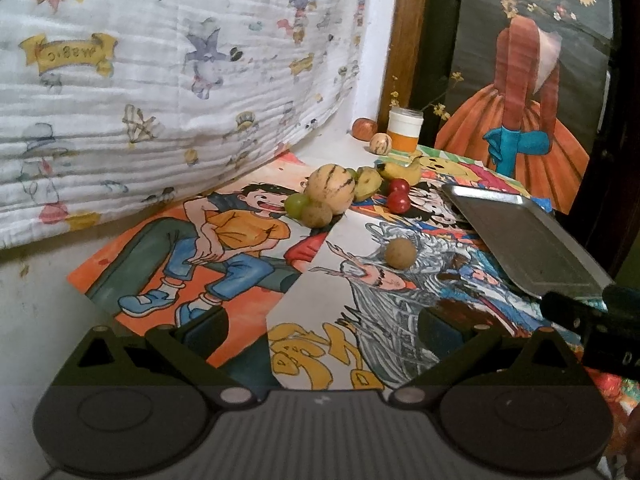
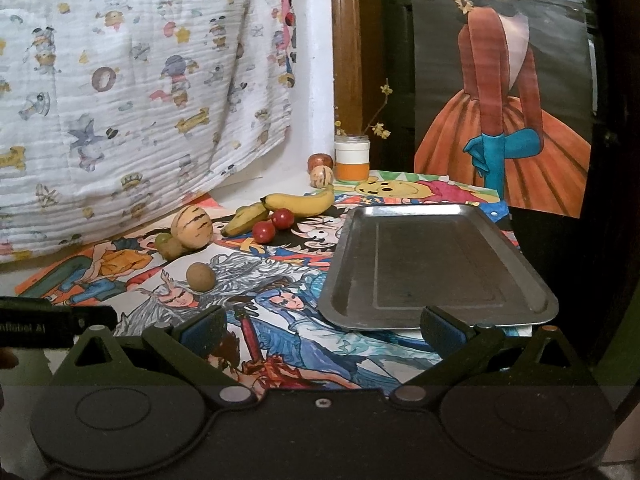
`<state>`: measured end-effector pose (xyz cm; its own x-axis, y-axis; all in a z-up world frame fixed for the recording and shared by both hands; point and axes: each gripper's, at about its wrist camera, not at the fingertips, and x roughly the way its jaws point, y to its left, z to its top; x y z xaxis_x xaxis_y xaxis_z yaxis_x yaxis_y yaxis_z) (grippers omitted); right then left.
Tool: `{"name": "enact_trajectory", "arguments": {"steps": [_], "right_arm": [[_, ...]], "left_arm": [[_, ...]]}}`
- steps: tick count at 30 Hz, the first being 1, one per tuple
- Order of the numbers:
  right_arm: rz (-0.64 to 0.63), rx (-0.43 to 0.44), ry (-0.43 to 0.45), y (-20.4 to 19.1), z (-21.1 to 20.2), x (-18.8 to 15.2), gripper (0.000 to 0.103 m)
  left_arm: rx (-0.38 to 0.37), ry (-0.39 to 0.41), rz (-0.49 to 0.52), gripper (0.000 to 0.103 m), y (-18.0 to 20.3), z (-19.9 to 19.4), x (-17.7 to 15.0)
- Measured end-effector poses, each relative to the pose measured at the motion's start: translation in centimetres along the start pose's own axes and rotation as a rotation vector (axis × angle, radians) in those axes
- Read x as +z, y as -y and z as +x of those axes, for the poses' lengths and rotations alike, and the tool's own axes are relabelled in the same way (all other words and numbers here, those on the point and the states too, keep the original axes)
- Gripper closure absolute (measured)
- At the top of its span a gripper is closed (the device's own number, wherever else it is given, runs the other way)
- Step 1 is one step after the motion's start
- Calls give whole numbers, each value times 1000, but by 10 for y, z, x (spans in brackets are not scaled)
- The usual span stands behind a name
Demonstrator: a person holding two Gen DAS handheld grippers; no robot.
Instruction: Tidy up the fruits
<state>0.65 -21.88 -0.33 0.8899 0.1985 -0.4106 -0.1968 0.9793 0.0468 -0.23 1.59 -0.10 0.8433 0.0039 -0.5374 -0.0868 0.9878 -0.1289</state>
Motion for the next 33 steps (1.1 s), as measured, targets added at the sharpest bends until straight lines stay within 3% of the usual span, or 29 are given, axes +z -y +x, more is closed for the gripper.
{"name": "enact_trajectory", "arguments": {"steps": [7, 17, 22, 28, 33], "right_arm": [[-92, 42, -25, -3, 4, 13, 0], [-375, 210, -61, -25, 24, 58, 0], [-476, 269, -107, -41, 44, 58, 1], [-494, 339, -160, -51, 66, 52, 8], [-413, 358, -161, -52, 83, 56, 16]], "left_arm": [[0, 0, -58, 0, -26, 4, 21], [-85, -39, 11, 0, -46, 38, 58], [-134, -45, 58, 0, -42, 54, 68], [-157, -67, 58, 0, -41, 74, 74], [-190, -90, 25, 5, -45, 92, 79]]}}
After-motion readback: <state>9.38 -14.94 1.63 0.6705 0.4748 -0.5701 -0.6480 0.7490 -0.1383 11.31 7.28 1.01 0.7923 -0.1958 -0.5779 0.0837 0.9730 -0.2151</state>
